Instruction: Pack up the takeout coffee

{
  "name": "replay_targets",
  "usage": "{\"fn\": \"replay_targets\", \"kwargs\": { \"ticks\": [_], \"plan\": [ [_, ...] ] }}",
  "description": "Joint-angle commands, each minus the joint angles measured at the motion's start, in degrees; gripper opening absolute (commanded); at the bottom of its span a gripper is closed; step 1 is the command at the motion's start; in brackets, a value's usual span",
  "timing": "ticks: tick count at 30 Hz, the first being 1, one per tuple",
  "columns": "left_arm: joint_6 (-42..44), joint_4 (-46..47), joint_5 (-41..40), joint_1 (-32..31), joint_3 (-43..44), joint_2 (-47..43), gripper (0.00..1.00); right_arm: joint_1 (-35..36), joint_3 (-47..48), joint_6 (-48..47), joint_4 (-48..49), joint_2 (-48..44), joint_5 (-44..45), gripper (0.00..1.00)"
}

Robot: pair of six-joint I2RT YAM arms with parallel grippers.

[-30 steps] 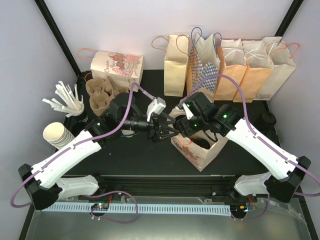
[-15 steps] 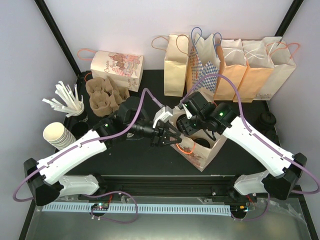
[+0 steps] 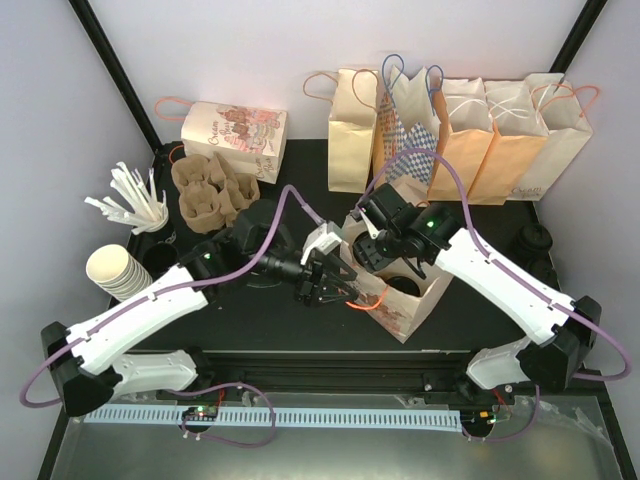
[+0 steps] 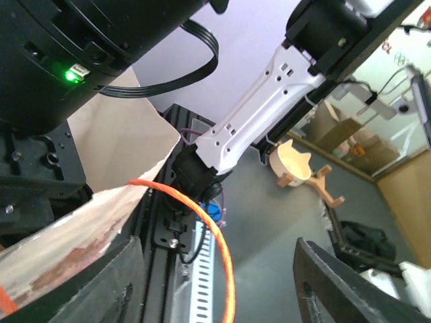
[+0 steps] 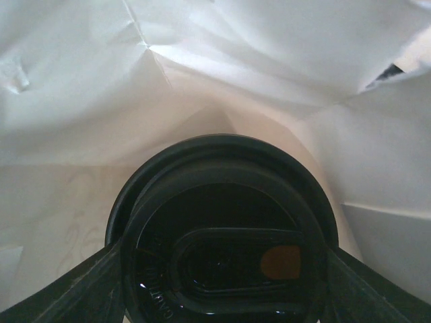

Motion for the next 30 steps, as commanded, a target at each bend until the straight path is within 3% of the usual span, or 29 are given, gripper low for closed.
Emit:
{"fn": "replay_targets", "kwargs": {
  "ticks": [1, 4, 11, 24, 30],
  "plan": [
    [-1.2, -1.4, -3.8, 1.2, 3.3, -4.0, 0.72, -0.3, -0.8, -1.3, 1.9, -0.5, -0.7, 0.41],
    [-5.0, -2.2, -8.8, 5.8, 3.7, -5.9, 0.84, -0.3, -2.1, -1.6, 3.1, -0.5, -1.8, 0.40],
    [-10.6, -2.8, -12.0, 18.1, -2.5, -7.7, 0.93, -0.1, -5.7, -2.3, 7.1, -2.9, -3.4, 0.40],
    [-9.2, -2.5, -12.3, 21.0, -8.6, 4.3, 0.96, 2.0, -16.2, 1.1, 12.7, -16.0, -2.0, 0.38],
    [-9.4, 1.0, -10.1, 20.7, -6.8, 2.3, 0.94, 2.1, -18.2, 2.0, 13.6, -17.1, -2.4, 0.38]
  ]
}}
